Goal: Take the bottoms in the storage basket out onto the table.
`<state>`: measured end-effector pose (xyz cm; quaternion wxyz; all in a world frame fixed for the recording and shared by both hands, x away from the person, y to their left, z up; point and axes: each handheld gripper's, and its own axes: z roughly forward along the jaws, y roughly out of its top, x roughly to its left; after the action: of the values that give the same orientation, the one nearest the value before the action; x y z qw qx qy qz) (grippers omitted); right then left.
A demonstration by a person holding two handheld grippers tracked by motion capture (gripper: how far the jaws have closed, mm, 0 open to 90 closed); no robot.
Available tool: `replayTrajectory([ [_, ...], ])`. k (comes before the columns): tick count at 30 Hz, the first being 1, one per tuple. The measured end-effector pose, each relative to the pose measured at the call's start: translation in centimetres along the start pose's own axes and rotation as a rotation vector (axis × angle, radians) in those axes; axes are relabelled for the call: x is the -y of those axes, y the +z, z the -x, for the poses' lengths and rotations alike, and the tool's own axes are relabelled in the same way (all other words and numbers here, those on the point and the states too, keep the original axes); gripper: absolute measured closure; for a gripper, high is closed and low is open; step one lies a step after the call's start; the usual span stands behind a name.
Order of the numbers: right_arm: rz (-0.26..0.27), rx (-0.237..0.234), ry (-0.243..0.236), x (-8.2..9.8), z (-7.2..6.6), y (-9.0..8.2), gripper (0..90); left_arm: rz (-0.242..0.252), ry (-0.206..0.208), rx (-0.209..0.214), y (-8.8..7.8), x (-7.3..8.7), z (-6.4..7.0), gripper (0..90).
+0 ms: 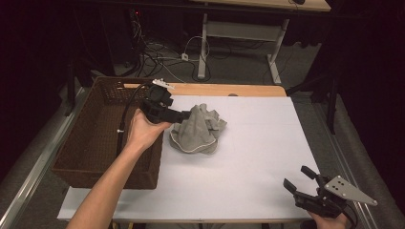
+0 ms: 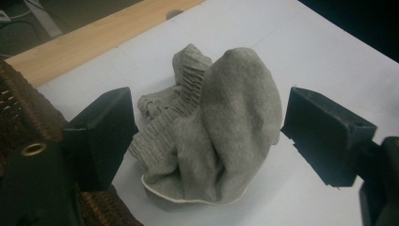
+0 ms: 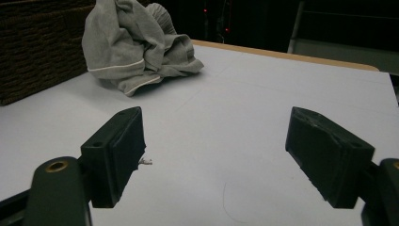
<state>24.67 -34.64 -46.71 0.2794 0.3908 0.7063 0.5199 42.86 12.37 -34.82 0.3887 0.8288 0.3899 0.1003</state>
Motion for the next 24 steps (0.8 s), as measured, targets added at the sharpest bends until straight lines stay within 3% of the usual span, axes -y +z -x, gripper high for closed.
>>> replayTrajectory([
  [24,0.000,0.002,-0.002,0.0,0.0,0.0,21.2,0.021,-0.002,-0.018,-1.9,1.9,-0.7,16.6],
])
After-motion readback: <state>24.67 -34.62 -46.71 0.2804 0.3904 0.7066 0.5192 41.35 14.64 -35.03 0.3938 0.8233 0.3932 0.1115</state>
